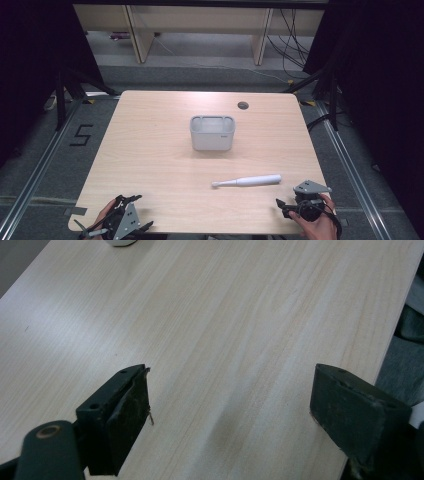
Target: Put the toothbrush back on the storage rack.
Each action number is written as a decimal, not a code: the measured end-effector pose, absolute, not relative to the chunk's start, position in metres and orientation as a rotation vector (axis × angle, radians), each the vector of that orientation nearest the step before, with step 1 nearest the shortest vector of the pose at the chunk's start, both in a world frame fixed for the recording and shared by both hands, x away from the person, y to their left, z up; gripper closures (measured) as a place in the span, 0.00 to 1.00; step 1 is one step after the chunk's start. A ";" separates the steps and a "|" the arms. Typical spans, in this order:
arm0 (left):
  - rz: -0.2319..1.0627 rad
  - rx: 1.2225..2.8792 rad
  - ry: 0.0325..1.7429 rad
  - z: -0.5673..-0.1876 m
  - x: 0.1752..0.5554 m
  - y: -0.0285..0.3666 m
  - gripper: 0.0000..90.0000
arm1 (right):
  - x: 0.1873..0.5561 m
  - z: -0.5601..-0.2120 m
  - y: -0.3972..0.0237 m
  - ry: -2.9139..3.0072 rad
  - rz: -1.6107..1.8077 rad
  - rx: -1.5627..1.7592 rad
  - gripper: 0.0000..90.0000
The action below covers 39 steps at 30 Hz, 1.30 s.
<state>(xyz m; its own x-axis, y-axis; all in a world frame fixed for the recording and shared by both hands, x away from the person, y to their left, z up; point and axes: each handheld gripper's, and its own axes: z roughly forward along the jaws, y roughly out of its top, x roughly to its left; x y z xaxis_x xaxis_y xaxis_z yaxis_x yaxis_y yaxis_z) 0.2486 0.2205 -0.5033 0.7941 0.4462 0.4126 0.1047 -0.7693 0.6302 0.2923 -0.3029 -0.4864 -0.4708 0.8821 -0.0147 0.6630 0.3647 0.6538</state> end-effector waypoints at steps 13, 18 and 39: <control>0.746 2.374 0.421 -0.504 0.249 0.220 0.17 | 0.294 -0.485 -0.300 2.307 0.830 1.280 0.25; 0.751 2.364 0.423 -0.505 0.249 0.220 0.17 | 0.298 -0.483 -0.299 2.322 0.805 1.219 0.27; 0.749 2.365 0.425 -0.505 0.250 0.220 0.17 | 0.309 -0.474 -0.284 2.382 0.780 1.096 0.32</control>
<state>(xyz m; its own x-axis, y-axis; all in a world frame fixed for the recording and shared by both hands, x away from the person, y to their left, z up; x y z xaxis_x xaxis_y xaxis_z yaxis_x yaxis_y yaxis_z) 0.2496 0.2202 -0.5055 0.7882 0.4611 0.4075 0.1133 -0.7597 0.6404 0.3087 -0.2840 -0.4736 -0.6109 0.7818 -0.1245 0.5568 0.5361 0.6345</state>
